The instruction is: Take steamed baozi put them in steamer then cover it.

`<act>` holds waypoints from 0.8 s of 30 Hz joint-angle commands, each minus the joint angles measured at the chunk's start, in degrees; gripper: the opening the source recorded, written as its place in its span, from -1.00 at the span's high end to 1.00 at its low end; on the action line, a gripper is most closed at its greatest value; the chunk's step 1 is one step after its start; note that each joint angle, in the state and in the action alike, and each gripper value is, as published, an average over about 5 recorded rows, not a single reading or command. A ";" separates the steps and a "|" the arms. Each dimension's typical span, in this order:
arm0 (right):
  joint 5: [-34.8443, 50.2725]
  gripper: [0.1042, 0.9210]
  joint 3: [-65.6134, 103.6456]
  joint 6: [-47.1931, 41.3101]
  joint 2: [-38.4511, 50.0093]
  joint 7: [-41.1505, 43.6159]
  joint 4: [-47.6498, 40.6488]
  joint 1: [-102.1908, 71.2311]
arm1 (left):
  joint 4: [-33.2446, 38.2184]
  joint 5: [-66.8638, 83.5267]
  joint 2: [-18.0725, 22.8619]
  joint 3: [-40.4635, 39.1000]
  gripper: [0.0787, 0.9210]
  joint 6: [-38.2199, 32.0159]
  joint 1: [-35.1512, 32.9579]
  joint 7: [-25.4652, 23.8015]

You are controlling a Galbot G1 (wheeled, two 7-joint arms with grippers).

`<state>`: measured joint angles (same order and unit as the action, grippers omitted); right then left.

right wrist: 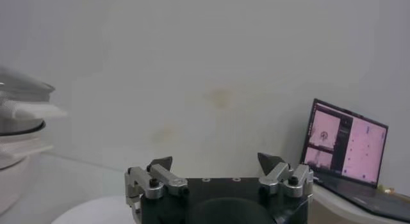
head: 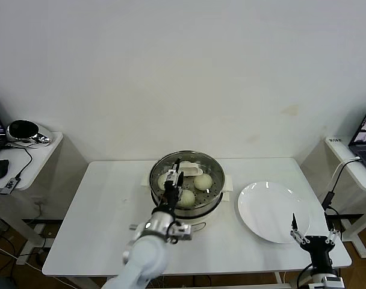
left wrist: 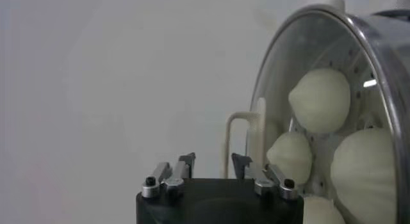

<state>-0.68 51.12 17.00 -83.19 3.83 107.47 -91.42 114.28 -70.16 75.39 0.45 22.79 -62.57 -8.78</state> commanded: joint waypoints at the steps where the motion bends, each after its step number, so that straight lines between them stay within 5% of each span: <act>1: 0.12 -0.76 -1.71 -0.06 0.54 0.14 0.23 -0.29 | 18.37 55.88 -4.86 23.83 -0.43 -16.08 -31.78 19.47; 5: 0.77 -0.76 -3.62 -0.79 1.72 0.65 0.37 -0.96 | 17.27 76.96 -4.92 31.33 -0.68 -18.92 -39.36 21.49; 11: 4.89 -0.76 -6.48 -3.41 4.70 1.93 1.55 -4.20 | 16.76 88.99 -3.54 30.47 -0.77 -24.24 -46.84 22.66; 24: 9.36 -0.76 -11.97 -7.05 5.80 3.02 4.11 -10.81 | 6.93 89.15 0.05 30.43 -0.77 -27.32 -45.57 19.49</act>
<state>5.27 43.56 12.24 -78.62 6.28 110.29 -97.70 125.96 3.89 73.80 26.98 0.52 -102.35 10.43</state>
